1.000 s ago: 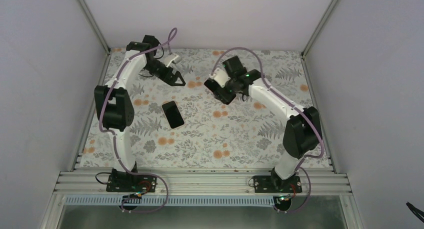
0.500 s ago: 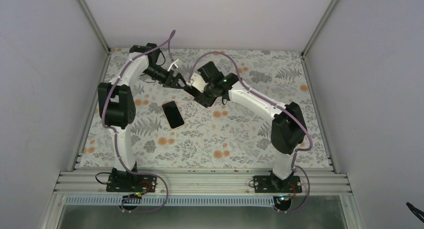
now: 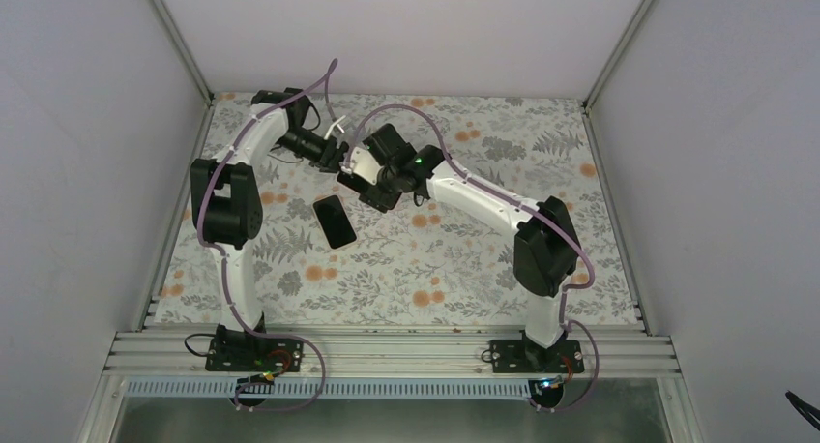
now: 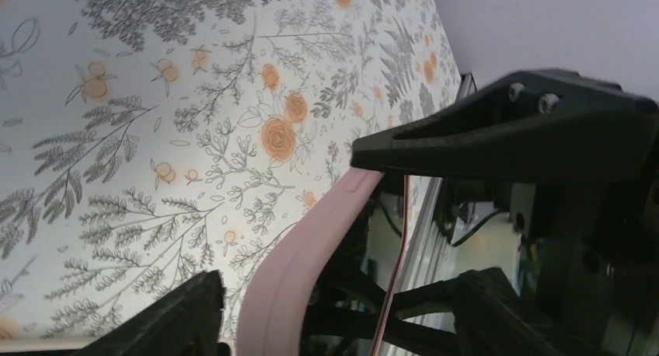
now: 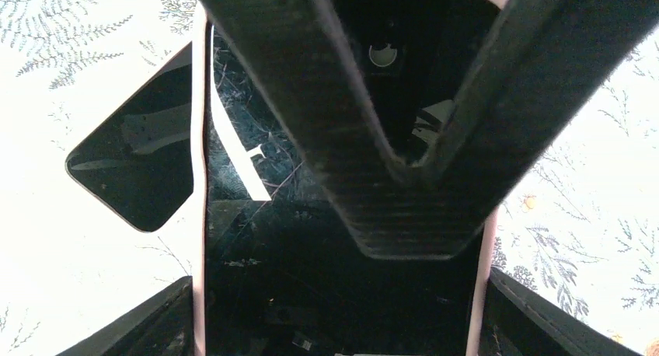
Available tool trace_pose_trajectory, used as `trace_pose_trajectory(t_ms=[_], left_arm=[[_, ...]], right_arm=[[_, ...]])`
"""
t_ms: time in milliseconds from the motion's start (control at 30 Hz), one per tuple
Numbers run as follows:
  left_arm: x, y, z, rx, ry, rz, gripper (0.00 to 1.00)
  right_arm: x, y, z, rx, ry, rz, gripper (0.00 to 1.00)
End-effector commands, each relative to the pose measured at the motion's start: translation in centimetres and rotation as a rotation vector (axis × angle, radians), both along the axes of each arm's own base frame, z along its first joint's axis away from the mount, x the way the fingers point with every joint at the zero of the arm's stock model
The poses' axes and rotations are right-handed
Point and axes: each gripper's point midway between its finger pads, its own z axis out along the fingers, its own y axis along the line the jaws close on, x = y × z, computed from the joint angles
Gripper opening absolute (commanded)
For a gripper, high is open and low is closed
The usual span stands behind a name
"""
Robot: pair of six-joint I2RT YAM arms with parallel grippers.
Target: Take the phone out of the phone case
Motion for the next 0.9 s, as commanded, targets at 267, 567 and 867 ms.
trace_pose_trajectory(t_ms=[267,567,867], left_arm=[[-1.2,-0.5,1.0,-0.084,0.02,-0.012,0.34],[-1.5,-1.0,4.1,-0.158,-0.049,-0.024,0.02],[-4.2,0.8,5.1,-0.008,-0.374,-0.174,0.02]], right_arm=[[1.3,1.6,3.1,0.078,-0.1,-0.009,0.6],[0.4,0.5,2.2,0.044,-0.055,0.019,1.0],[-3.3,-7.9,3.7,0.187,0.326,0.271,1.0]])
